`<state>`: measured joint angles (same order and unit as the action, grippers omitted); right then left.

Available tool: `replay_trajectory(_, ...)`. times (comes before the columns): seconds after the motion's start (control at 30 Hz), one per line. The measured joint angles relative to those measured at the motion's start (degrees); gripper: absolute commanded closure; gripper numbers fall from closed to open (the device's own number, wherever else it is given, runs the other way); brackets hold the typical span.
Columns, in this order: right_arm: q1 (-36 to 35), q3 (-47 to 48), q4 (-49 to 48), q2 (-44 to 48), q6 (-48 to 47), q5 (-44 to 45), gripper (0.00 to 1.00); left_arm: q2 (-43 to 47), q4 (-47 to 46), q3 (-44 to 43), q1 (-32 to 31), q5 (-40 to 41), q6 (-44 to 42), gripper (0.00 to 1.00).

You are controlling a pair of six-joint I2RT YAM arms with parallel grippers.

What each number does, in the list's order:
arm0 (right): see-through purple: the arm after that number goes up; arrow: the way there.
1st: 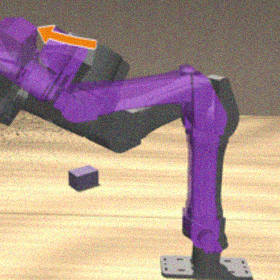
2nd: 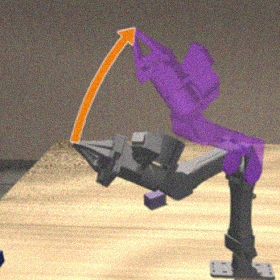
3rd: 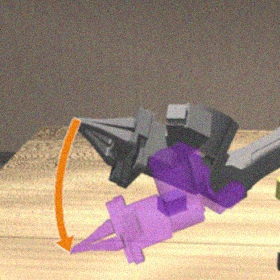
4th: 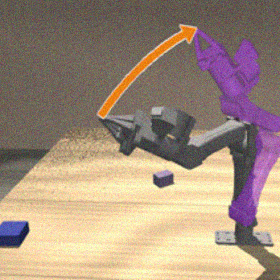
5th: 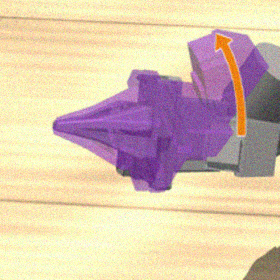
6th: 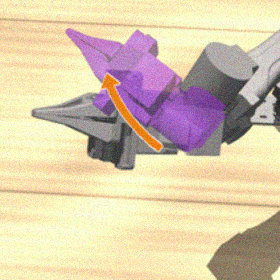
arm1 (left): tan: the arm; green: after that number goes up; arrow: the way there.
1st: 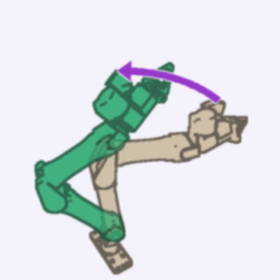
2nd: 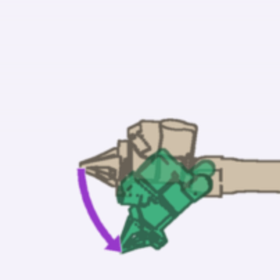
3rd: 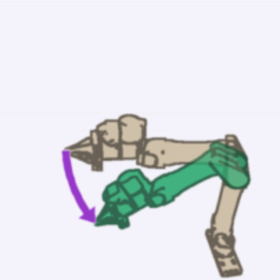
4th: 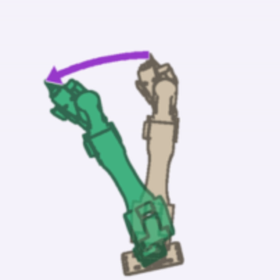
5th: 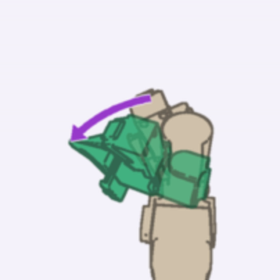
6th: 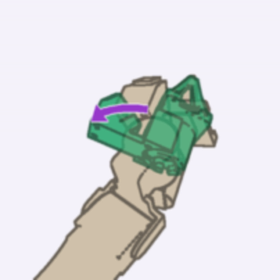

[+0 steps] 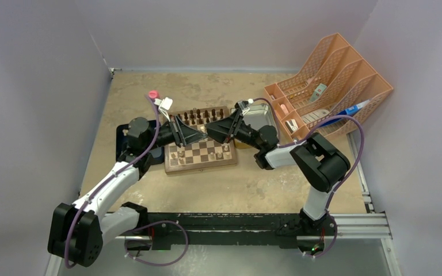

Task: Set up the chess pieces on the board
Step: Pick up the chess piece from the storage box.

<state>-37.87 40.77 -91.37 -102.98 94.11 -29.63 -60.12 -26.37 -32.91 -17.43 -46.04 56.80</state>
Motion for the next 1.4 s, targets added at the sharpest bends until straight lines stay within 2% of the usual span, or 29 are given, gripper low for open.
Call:
replay_trajectory(0.7, 0.0, -3.8, 0.3, 0.0, 0.0, 0.1, 0.59, 0.0, 1.3, -0.3, 0.0, 1.8, -1.1, 1.0)
replay_trajectory(0.8, 0.0, -3.8, 0.2, 0.1, 0.0, 0.1, 0.6, 0.0, 1.3, -0.3, 0.0, 1.9, -1.1, 1.0)
replay_trajectory(1.07, 0.0, -3.8, 0.2, 0.4, -0.1, 0.2, 0.36, 0.0, 0.5, -0.3, 0.0, 1.9, -0.4, 1.0)
replay_trajectory(1.4, -0.5, -2.7, 0.2, 0.4, 0.3, 1.3, 0.27, 0.2, -3.2, -0.2, 0.0, 1.8, 4.0, 1.0)
